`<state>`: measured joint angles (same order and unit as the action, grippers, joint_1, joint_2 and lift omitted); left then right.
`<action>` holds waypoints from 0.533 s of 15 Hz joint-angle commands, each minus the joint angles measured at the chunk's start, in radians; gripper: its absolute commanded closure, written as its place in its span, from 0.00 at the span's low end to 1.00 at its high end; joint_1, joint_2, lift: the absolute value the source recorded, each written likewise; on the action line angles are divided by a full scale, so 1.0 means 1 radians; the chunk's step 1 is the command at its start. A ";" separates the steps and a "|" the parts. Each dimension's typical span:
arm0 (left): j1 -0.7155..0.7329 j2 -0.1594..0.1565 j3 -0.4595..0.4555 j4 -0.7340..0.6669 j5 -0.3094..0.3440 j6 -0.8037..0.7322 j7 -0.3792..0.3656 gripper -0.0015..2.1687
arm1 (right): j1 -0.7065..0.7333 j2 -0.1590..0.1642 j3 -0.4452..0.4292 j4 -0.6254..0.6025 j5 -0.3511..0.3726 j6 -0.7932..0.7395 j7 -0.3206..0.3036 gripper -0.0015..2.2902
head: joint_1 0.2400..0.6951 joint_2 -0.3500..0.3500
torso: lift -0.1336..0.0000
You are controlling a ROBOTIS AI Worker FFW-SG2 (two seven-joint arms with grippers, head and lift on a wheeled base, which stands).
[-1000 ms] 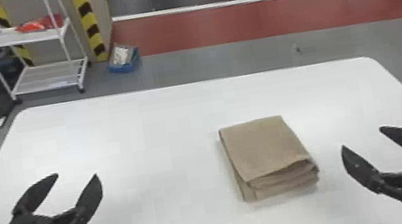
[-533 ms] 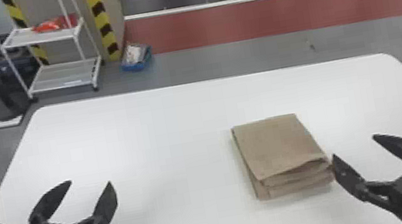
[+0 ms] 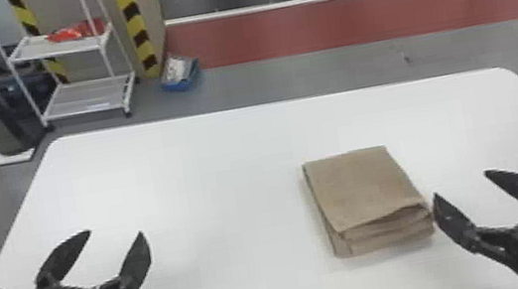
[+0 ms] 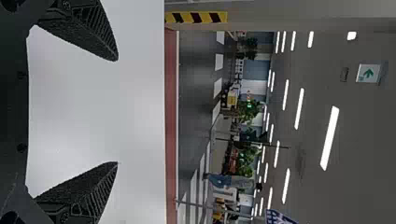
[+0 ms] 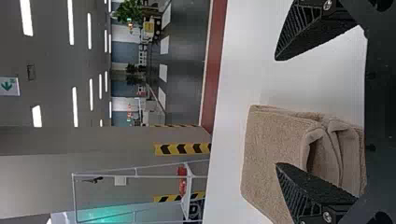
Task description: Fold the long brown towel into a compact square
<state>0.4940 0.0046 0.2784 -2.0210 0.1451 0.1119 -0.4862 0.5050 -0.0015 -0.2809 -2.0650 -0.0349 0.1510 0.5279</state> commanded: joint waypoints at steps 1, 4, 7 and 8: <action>0.014 -0.007 0.010 -0.022 0.001 -0.002 0.003 0.04 | 0.001 0.002 0.002 0.000 -0.011 -0.044 0.001 0.04 | 1.00 0.51 | 0.07; 0.052 -0.007 0.012 -0.050 0.008 -0.091 0.044 0.04 | 0.001 0.002 0.009 0.011 -0.013 -0.096 0.001 0.04 | 1.00 0.53 | 0.07; 0.086 -0.007 -0.018 -0.082 -0.016 -0.094 0.135 0.04 | 0.007 0.002 0.022 0.028 -0.013 -0.152 -0.008 0.04 | 1.00 0.56 | 0.07; 0.087 -0.007 -0.031 -0.081 -0.035 -0.091 0.156 0.04 | 0.009 0.002 0.023 0.033 -0.013 -0.161 -0.009 0.04 | 1.00 0.57 | 0.07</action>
<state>0.5744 0.0046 0.2666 -2.0982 0.1321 0.0175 -0.3436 0.5118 -0.0015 -0.2615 -2.0401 -0.0476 0.0070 0.5200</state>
